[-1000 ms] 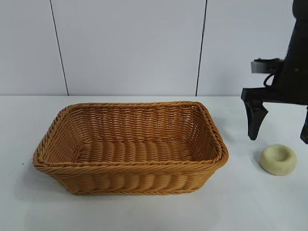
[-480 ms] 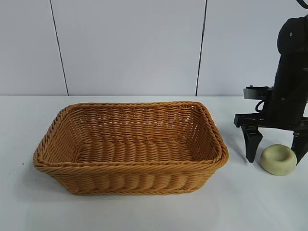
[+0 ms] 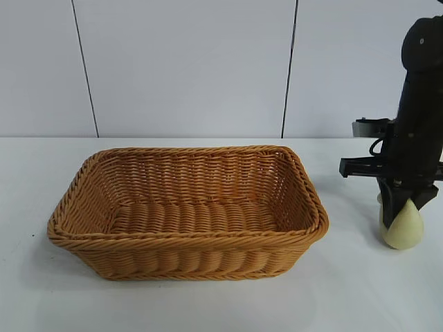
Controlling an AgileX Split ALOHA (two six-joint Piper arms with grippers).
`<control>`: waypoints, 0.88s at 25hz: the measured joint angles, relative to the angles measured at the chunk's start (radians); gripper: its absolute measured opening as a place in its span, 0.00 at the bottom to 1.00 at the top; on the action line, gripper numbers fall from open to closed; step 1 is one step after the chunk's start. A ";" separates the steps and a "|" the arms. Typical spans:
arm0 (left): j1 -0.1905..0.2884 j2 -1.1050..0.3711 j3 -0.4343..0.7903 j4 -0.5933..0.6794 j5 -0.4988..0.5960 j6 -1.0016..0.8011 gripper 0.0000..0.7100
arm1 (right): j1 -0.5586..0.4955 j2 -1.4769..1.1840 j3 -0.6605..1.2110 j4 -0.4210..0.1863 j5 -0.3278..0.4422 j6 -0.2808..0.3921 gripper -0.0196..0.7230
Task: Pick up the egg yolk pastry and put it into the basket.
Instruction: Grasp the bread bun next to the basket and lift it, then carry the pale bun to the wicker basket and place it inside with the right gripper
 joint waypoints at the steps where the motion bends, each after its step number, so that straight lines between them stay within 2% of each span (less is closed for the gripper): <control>1: 0.000 0.000 0.000 0.000 0.000 0.000 0.98 | 0.000 -0.025 0.000 0.000 0.002 0.000 0.07; 10: 0.000 0.000 0.000 0.000 0.000 0.000 0.98 | 0.000 -0.263 -0.052 0.000 0.024 -0.003 0.06; 16: 0.000 0.000 0.000 0.000 -0.001 0.000 0.98 | 0.004 -0.309 -0.133 0.000 0.064 -0.003 0.06; 22: 0.000 0.000 0.000 0.000 -0.001 0.000 0.98 | 0.097 -0.309 -0.135 -0.003 0.073 -0.003 0.06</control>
